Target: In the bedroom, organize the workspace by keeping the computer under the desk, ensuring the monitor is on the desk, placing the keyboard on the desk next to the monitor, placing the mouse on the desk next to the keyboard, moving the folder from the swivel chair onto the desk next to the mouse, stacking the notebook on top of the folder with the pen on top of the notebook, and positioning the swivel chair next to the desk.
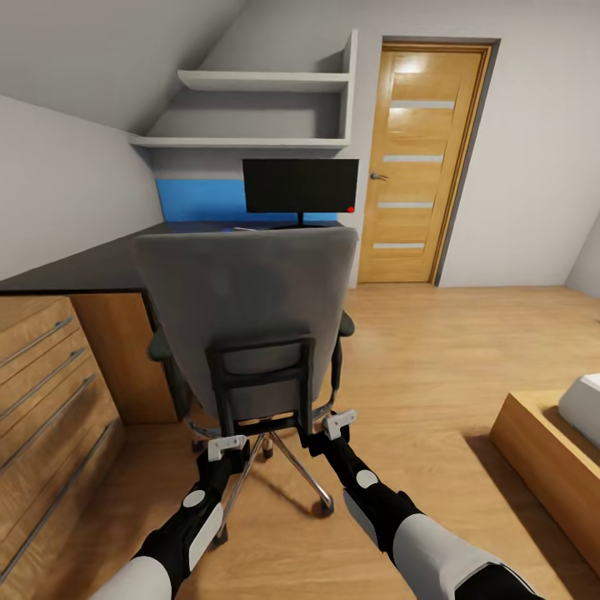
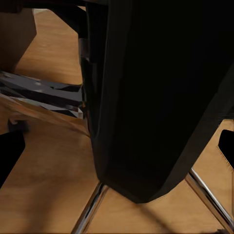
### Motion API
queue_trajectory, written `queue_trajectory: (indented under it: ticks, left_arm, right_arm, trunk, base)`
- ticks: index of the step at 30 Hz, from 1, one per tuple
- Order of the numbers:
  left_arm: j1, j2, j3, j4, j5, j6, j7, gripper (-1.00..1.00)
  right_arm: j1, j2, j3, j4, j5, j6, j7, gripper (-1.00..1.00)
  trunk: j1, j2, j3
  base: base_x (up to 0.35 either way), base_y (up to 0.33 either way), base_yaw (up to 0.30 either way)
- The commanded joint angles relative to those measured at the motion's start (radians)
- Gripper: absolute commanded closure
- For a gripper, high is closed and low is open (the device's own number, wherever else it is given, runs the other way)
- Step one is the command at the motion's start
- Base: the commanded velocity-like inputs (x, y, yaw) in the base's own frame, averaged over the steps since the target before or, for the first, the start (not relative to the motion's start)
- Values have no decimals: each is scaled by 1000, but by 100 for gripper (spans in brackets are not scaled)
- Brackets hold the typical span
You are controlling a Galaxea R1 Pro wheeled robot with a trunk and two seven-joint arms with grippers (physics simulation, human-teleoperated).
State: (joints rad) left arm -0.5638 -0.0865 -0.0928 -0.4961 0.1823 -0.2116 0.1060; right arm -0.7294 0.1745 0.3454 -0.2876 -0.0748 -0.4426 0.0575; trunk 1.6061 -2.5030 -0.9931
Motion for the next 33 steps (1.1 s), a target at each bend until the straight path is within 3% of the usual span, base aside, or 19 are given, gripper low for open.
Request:
queue_trajectory:
  ticks: [1, 23, 33]
  left_arm:
    - [-1, 1, -15, 1, 6, -3, 4, -100]
    - [-1, 4, -15, 2, 6, -3, 4, -100]
    - [-1, 4, -13, 2, 6, -2, 6, -100]
  right_arm:
    - [-1, 0, 1, 2, -8, -4, 5, -100]
    - [-1, 0, 1, 2, -7, -4, 5, -100]
    - [-1, 0, 1, 2, -7, -4, 5, -100]
  trunk:
    - [0, 0, -1]
    - [0, 0, -1]
    - [0, 0, -1]
  base:
    - [171, -153, 0]
    - [171, -151, 0]
    - [32, 70, 0]
